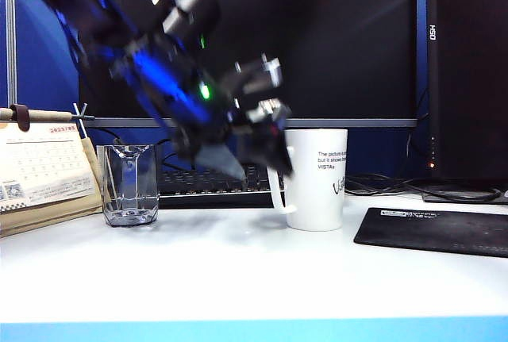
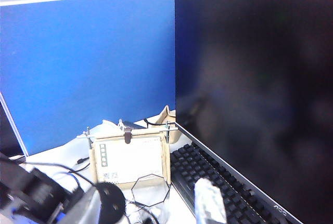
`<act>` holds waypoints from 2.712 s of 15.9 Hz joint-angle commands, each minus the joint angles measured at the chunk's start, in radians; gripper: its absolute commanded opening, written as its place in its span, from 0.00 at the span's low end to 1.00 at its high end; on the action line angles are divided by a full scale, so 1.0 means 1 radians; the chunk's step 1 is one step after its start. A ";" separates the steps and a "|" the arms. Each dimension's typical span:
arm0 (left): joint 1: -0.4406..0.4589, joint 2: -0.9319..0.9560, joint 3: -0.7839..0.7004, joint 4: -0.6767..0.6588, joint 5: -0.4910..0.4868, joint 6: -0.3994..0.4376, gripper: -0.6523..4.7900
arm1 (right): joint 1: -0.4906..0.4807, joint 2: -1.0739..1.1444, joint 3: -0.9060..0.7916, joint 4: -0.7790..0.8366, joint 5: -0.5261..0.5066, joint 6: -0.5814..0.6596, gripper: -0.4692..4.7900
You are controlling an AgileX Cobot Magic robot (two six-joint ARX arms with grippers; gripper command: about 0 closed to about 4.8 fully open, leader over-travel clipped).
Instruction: Swap the positions of the transparent plastic cup and the white ceramic cup.
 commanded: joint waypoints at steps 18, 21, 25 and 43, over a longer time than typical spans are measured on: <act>0.011 -1.577 0.000 -0.719 -0.570 0.050 0.11 | -0.265 -0.768 -0.233 -0.203 0.240 -0.005 0.28; 0.006 -1.815 -0.013 -0.887 -0.601 -0.008 0.11 | -0.258 -0.962 -0.494 -0.137 0.217 0.135 0.16; -0.001 -1.817 -0.135 -1.031 -0.420 -0.076 0.11 | -0.258 -1.218 -0.852 -0.074 0.178 0.438 0.09; 0.054 -1.801 -1.093 -0.045 -0.723 0.077 0.11 | -0.186 -1.355 -1.601 0.461 0.517 0.498 0.09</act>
